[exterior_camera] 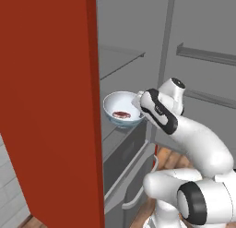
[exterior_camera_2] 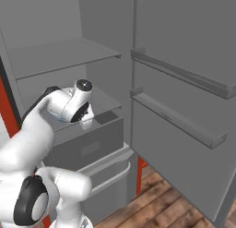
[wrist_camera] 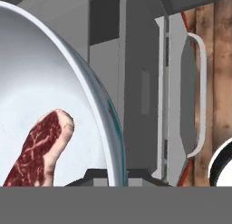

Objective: Place one of the steaks on the plate and the other in the bowl. Then place the bowl in the fridge.

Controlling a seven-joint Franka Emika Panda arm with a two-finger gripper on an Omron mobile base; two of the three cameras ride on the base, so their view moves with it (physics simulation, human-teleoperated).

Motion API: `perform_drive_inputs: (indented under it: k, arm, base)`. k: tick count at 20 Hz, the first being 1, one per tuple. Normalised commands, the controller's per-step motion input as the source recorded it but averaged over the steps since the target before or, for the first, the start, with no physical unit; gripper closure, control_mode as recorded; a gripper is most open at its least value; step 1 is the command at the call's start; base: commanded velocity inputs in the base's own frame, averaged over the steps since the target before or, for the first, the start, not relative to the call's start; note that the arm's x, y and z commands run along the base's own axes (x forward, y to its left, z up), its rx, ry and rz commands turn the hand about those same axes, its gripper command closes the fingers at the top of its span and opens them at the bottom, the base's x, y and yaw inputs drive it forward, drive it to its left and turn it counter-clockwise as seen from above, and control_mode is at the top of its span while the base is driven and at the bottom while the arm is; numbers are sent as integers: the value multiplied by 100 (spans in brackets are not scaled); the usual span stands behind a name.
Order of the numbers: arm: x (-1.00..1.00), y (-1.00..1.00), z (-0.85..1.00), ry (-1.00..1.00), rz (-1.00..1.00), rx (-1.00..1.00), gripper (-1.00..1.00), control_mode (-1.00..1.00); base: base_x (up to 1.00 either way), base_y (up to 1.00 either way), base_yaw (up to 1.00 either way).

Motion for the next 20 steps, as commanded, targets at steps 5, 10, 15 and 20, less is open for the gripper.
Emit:
perform_drive_inputs:
  k: [5, 10, 15, 20]
  arm:
    - [77, 37, -17, 0, -8, -3, 100, -100]
    - [71, 33, -33, 2, -5, -2, 100, -100]
    - [56, 12, -11, 0, 0, 0, 100, -100]
    - [53, 4, -3, 2, 0, 0, 100, -100]
  base:
    - [0, 0, 0]
    - [0, 0, 0]
    - [0, 0, 0]
    - [0, 0, 0]
